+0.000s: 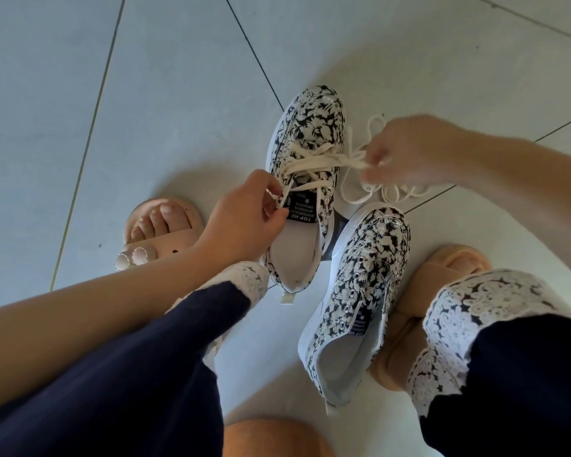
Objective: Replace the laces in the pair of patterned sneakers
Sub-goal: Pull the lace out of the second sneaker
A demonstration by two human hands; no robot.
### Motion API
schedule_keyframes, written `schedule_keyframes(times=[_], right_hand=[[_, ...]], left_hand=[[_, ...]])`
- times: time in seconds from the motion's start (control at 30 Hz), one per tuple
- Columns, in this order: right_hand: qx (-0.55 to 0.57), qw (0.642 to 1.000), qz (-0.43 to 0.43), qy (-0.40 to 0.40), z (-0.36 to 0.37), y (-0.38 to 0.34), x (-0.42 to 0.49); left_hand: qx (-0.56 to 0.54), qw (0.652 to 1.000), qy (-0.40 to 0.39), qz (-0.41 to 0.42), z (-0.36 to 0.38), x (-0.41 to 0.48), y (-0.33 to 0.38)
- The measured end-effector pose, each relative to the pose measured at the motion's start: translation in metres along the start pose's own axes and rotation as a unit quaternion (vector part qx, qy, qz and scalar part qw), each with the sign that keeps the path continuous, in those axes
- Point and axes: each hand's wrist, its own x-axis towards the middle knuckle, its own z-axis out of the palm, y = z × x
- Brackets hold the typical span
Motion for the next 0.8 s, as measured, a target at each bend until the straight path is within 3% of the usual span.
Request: schedule_keyframes(times=[0.07,0.17,0.23,0.37,0.47,0.57,0.6,0.7,0.8], right_hand=[[-0.038,0.998,-0.011,0.048,0.013,-0.003,-0.004],[0.056,0.979,-0.064,0.184,0.013,-0.024,-0.009],[0.066,0.979,-0.084,0.171,0.017,-0.038,-0.008],[-0.033,0.978,-0.142,0.152,0.040,-0.065,-0.003],[0.169,0.965,-0.155,0.130,0.035,-0.056,-0.008],[0.387,0.915,-0.061,0.094,0.019,-0.019,-0.017],[0.377,0.922,-0.032,0.085,0.021,-0.006,-0.017],[0.153,0.986,-0.024,0.062,0.038,0.008,-0.012],[0.100,0.983,-0.075,0.131,0.041,-0.011,-0.010]], left_hand=[[-0.017,1.000,0.003,-0.003,0.000,-0.001,-0.001],[-0.020,1.000,0.005,0.004,0.001,-0.002,0.001],[-0.018,1.000,0.005,0.005,0.001,-0.002,0.003],[-0.014,1.000,0.011,0.002,0.002,-0.002,0.003],[-0.023,0.999,0.029,-0.009,-0.001,-0.001,0.001],[-0.039,0.998,0.036,-0.021,-0.005,-0.001,-0.002],[-0.044,0.998,0.034,-0.020,-0.005,-0.001,-0.002],[-0.050,0.999,0.015,-0.010,0.000,-0.001,0.003],[-0.046,0.999,0.008,-0.012,0.002,-0.002,0.003]])
